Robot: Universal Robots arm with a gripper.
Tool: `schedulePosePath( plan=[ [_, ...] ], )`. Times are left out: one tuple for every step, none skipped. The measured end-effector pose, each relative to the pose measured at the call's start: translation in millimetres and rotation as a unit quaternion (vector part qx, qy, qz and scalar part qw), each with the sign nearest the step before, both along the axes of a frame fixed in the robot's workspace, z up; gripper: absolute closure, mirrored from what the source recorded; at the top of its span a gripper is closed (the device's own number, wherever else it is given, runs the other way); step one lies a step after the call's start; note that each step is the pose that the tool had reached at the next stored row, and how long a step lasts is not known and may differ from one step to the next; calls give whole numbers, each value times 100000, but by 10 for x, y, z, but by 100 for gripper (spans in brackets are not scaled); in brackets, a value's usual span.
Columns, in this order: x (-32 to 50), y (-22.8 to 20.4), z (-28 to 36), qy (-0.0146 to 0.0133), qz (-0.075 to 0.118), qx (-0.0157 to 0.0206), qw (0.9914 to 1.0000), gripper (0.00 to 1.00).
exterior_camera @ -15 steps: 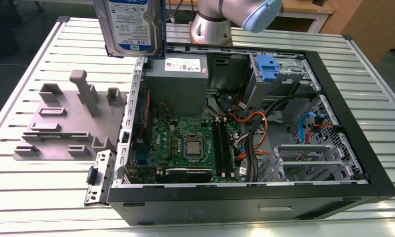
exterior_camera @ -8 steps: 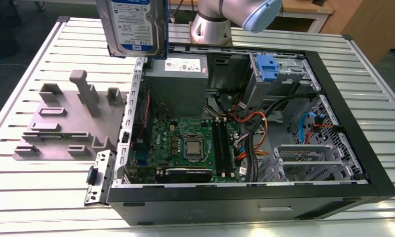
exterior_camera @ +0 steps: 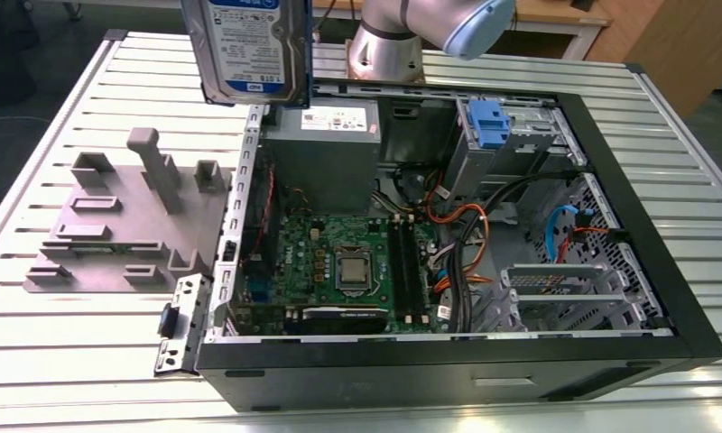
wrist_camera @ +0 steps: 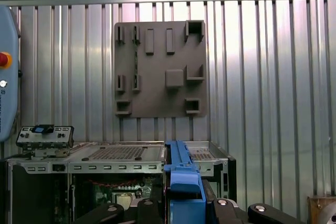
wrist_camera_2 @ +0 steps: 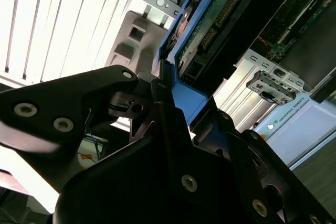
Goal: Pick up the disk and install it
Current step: 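Pick up the disk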
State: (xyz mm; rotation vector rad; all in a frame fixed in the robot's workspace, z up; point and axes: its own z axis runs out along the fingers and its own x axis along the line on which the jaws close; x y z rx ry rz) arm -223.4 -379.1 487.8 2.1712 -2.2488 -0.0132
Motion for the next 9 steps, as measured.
schedulePosePath(
  plan=[
    [6,0,0,-1,2,-2,100000,63],
    [11,0,0,0,3,-2,100000,63],
    [15,0,0,0,1,-3,100000,63],
    [20,0,0,-1,0,-1,100000,63],
    [25,0,0,-1,2,-1,100000,63],
    [29,0,0,-2,1,1,100000,63],
    [31,0,0,-2,-1,2,100000,63],
    [31,0,0,-1,-5,1,100000,63],
    [31,0,0,-3,-6,2,100000,63]
  ],
)
